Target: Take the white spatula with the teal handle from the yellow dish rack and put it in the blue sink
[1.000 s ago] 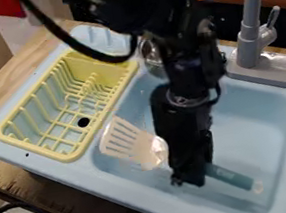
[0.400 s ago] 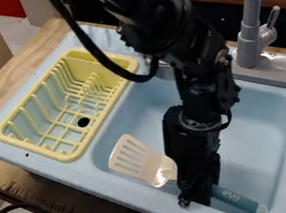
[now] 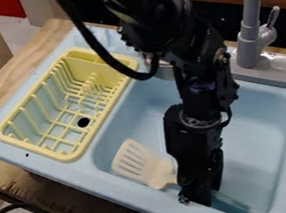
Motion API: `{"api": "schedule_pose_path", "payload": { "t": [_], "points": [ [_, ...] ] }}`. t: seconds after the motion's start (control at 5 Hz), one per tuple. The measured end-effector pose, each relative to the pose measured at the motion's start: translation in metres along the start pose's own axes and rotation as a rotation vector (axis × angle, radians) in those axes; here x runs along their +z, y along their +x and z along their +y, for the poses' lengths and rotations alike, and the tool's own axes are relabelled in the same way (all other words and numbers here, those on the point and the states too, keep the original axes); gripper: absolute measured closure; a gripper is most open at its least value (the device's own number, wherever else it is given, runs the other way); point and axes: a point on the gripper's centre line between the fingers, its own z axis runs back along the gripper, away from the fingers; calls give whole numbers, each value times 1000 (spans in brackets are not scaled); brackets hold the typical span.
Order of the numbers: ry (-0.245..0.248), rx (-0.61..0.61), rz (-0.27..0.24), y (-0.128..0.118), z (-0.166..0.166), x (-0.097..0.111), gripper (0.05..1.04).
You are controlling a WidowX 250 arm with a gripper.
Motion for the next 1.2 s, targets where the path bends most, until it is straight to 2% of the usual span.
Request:
{"api": "schedule_pose_path", "payload": {
  "t": [0.2,0.4,0.8,1.0,1.2],
  "points": [
    [28,-36,3,1,3,0,233],
    [21,-53,17,4,3,7,83],
    [-30,-150,22,11,3,32,84],
    [-84,-291,23,11,1,49,84],
    [-185,-491,-13,12,-5,61,84]
  ]
}}
